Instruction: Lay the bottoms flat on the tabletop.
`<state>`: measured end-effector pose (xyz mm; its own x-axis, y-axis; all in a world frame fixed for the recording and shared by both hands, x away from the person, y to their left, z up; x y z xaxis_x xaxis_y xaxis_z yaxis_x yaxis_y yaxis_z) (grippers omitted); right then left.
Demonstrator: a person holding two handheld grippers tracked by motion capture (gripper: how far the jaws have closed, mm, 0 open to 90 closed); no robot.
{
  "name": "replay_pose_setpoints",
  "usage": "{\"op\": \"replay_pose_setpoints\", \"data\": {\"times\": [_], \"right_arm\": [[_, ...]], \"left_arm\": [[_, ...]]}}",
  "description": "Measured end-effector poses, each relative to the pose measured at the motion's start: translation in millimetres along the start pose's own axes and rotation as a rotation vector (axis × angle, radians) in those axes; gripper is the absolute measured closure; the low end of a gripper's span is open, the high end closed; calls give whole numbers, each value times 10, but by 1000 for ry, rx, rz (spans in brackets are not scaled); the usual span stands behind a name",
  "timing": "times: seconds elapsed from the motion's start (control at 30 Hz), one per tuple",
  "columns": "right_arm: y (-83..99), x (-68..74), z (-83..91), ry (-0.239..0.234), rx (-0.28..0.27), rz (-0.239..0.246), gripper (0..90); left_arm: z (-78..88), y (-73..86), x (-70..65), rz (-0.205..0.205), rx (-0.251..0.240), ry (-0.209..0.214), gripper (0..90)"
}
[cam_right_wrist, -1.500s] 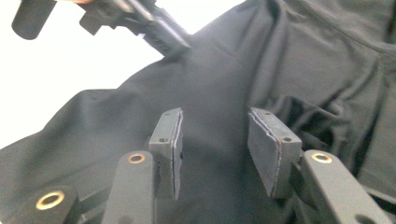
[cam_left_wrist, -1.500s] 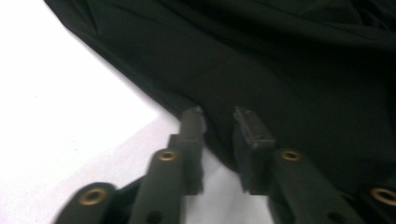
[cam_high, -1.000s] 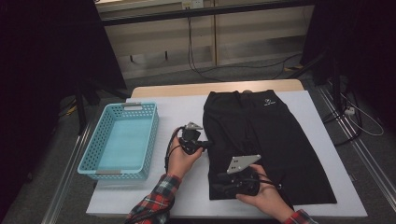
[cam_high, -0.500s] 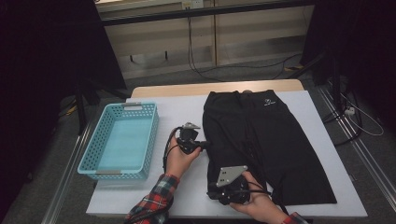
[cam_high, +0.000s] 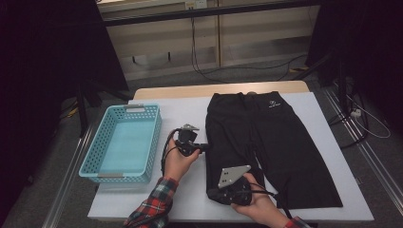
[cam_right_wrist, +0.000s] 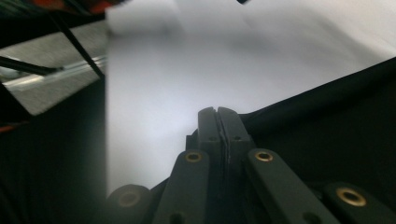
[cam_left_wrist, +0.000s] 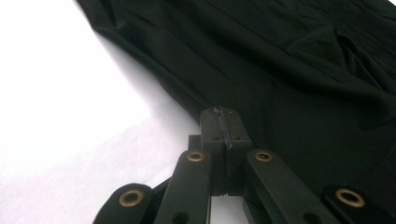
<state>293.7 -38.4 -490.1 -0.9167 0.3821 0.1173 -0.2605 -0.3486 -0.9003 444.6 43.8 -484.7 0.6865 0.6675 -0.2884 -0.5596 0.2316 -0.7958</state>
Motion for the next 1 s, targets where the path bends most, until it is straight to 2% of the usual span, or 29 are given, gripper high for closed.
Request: {"op": "replay_pose_setpoints", "data": {"times": [0.17,0.3,0.5,0.57,0.6,0.63,0.67,0.73,0.77,0.83,0.9,0.97,1.0], "right_arm": [[-57,109,-75,-30,-11,20,897],[-81,155,-133,-46,-12,32,897],[-70,168,-192,-43,-2,28,890],[-66,177,-206,-43,-3,31,872],[-65,178,-210,-43,-2,33,830],[-80,163,-193,-25,0,30,743],[-90,144,-174,-14,-4,38,721],[-133,74,-70,14,-22,14,668],[-148,23,-6,32,-29,7,653],[-158,-88,120,71,-34,6,634],[-139,-256,297,138,-41,-12,634],[-89,-413,447,207,-27,-12,634],[-55,-493,520,244,-15,-8,634]], "left_arm": [[78,41,66,4,22,-9,900],[101,78,105,23,33,-12,900],[99,138,141,21,59,-16,900],[97,144,144,19,59,-16,900],[95,144,147,17,55,-18,900],[91,146,149,16,53,-17,891],[87,149,153,12,46,-24,878],[90,160,153,10,57,-20,844],[93,175,145,7,65,1,801],[96,168,145,-11,50,-1,694],[99,151,139,-9,33,-3,596],[105,137,157,-34,15,-18,475],[114,140,164,-49,20,-20,449]]}}
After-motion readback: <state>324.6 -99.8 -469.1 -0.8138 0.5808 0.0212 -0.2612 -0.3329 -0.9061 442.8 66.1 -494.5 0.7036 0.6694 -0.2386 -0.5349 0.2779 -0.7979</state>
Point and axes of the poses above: each handheld gripper's, and its own axes: z roughly backward along the jaws, y roughly out of its underside, x roughly to its left, the point moved 7 cm from there along -z, roughly forward along the jaws, and after that the axes turned 13 degrees about -x, right-handed, at the moved point
